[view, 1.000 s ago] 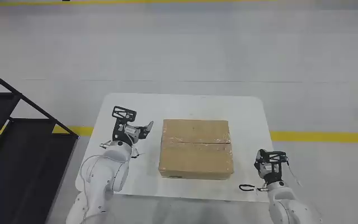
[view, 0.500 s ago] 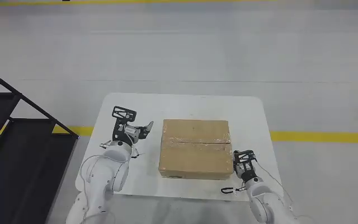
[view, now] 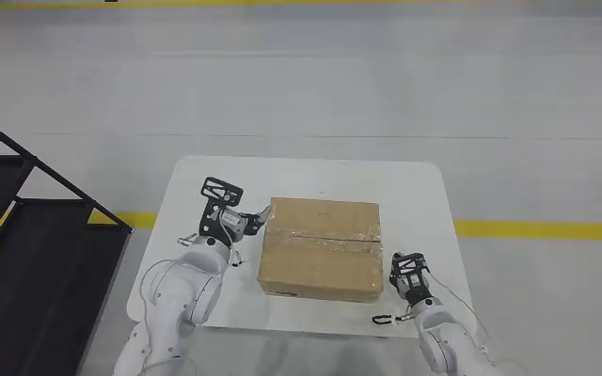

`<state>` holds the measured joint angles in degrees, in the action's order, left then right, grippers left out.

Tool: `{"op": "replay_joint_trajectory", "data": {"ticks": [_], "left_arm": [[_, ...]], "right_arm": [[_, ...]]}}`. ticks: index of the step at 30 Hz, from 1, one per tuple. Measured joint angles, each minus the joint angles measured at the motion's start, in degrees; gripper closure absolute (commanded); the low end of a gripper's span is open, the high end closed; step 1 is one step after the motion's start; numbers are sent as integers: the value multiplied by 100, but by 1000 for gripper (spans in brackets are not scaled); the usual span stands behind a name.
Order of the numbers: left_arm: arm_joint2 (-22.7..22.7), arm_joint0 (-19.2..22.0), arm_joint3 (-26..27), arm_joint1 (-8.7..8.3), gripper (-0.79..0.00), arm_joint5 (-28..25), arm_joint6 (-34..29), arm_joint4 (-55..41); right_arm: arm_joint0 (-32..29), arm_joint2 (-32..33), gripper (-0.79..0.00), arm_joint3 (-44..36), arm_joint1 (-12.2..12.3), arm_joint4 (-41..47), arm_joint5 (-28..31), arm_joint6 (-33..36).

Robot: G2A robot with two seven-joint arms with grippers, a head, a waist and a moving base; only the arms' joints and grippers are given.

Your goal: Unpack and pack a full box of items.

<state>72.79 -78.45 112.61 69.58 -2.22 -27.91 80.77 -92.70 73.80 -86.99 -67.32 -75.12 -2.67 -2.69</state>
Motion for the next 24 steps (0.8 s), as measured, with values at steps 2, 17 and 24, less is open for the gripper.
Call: {"op": "replay_joint_trajectory", "data": {"ticks": [2, 17, 24], "left_arm": [[-246, 148, 60, 21, -785, -331, -85, -74], [-1301, 822, -97, 160, -785, -778, -146, 183], [-1301, 727, -184, 176, -785, -731, -66, -66]], "right_arm": [[-107, 173, 0, -37, 19, 56, -19, -26], [-715, 949, 0, -344, 75, 382, 22, -186], [-748, 985, 0, -257, 56, 422, 60, -244]]}}
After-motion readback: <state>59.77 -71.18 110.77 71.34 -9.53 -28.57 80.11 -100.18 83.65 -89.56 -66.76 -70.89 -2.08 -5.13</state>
